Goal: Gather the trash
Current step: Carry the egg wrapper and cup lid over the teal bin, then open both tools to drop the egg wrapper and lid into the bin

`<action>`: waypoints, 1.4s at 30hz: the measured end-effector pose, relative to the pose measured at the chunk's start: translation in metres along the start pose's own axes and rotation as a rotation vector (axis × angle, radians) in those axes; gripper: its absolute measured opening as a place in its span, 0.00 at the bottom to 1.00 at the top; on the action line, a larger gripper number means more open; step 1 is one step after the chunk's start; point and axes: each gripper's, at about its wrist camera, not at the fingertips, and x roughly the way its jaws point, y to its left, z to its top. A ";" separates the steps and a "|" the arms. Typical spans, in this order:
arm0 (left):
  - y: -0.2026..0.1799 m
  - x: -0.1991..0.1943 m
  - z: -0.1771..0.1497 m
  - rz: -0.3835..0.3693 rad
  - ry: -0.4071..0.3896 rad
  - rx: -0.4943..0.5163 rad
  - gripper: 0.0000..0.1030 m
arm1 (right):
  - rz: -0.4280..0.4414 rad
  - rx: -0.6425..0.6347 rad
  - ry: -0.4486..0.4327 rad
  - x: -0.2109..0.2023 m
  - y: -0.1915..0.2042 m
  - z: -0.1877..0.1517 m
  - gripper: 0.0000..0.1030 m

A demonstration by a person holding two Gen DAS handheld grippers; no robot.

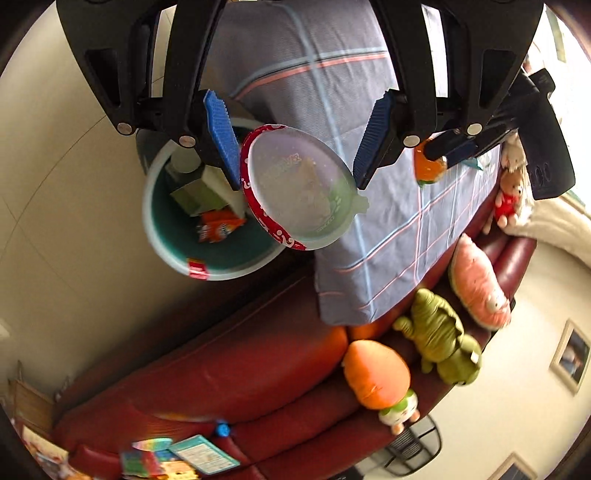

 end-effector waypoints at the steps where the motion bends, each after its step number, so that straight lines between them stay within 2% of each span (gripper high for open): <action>1: -0.008 0.007 0.003 -0.004 0.009 0.012 0.60 | -0.002 0.008 -0.004 0.000 -0.005 0.002 0.57; 9: -0.039 0.052 0.028 -0.016 0.057 0.050 0.60 | -0.012 0.058 -0.009 0.006 -0.030 0.019 0.57; 21: -0.043 0.108 0.056 -0.024 0.110 0.048 0.61 | -0.051 0.096 0.043 0.035 -0.047 0.037 0.58; 28: -0.041 0.133 0.071 -0.025 0.127 0.056 0.62 | -0.071 0.115 0.044 0.042 -0.049 0.041 0.58; 30: -0.040 0.137 0.072 -0.022 0.134 0.055 0.70 | -0.078 0.118 0.047 0.044 -0.049 0.043 0.58; 32: -0.037 0.138 0.072 -0.022 0.131 0.050 0.83 | -0.083 0.120 0.048 0.045 -0.049 0.044 0.58; 42: -0.017 0.112 0.059 -0.028 0.109 -0.003 0.90 | -0.086 0.083 0.066 0.055 -0.031 0.045 0.58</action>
